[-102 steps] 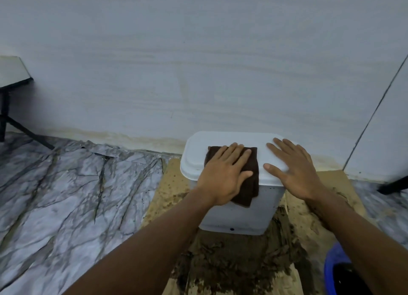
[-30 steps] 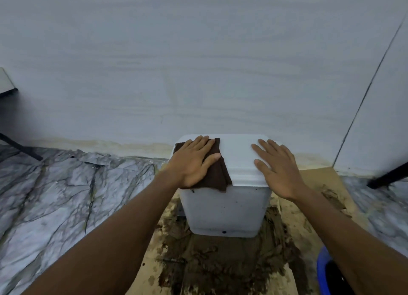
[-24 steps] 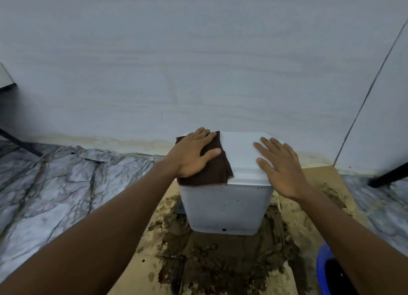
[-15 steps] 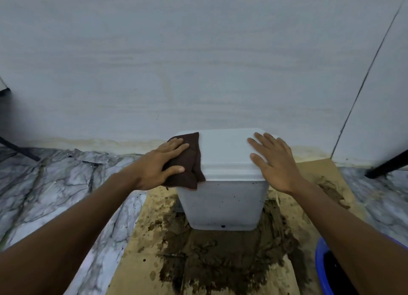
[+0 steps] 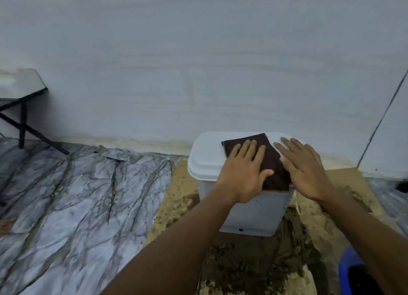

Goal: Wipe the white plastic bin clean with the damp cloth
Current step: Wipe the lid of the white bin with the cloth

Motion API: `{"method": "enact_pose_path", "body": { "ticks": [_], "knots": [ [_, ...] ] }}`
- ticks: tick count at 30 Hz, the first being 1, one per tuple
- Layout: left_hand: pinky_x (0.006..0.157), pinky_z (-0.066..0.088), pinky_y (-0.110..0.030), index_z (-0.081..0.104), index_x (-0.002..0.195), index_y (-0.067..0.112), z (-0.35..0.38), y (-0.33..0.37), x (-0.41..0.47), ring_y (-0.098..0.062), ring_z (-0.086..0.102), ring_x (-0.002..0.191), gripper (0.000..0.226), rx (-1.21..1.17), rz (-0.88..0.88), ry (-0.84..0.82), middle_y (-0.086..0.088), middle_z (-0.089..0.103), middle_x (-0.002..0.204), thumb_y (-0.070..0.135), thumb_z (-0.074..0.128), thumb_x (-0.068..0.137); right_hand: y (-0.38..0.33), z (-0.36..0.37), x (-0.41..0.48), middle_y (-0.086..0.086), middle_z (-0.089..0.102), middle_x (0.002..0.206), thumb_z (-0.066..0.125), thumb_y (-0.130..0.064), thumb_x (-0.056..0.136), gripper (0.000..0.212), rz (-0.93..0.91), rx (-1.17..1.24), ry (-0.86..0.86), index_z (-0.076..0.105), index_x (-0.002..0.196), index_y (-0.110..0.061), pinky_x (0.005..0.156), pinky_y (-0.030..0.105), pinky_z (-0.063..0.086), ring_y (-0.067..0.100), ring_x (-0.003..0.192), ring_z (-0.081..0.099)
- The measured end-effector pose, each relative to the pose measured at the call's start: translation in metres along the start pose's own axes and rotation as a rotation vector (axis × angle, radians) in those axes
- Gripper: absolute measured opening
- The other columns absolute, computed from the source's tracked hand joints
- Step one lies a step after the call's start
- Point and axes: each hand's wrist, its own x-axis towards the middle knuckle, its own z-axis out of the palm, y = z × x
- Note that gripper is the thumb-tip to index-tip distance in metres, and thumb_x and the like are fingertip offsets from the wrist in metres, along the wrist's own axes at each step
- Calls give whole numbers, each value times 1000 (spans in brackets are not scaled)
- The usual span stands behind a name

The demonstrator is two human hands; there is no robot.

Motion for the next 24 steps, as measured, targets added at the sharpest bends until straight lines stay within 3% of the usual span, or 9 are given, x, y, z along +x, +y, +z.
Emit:
{"method": "enact_pose_path", "body": {
  "ticks": [3,7,10,13,19,24],
  "knots": [
    [128,5,-38,20,161,17,-4,-23,-12,-23,12,156,65,-43,64,33,-9,19,168,53,26,107,0,-1,0,-14,17,161,18,-52,96,59,-6,7,-22,31,151,-36,115,21,-9,2,149,5],
    [127,4,-34,19,162,23,-15,-93,-37,-19,10,157,64,-52,64,-5,-2,15,169,53,29,106,-5,-4,-2,-15,15,161,18,-55,96,60,4,41,-47,30,152,-35,118,26,-7,3,150,4],
    [126,-4,-27,15,162,26,-15,-119,-52,-17,7,157,67,-67,32,4,1,12,170,59,24,104,-8,-6,-1,-14,14,162,26,-49,104,51,8,45,-58,29,153,-34,119,26,-8,4,150,3],
    [124,-8,-25,15,162,26,-9,-99,-49,-17,7,157,69,-28,15,46,-1,13,169,63,19,103,-5,-10,-1,-14,12,163,30,-42,105,49,24,48,-71,27,153,-34,118,25,-9,3,150,2],
    [128,5,-39,11,163,21,6,-19,-16,-22,9,157,78,76,133,72,-5,13,169,68,19,101,-3,-10,1,-14,14,162,32,-41,105,48,21,41,-70,30,152,-35,120,29,-5,5,151,3],
    [127,6,-34,18,162,23,2,-38,-21,-21,15,156,76,36,147,84,-3,18,168,67,28,101,8,-21,6,-9,33,158,40,-29,105,41,-9,218,-40,46,146,-26,122,33,10,8,149,18]
  ]
}}
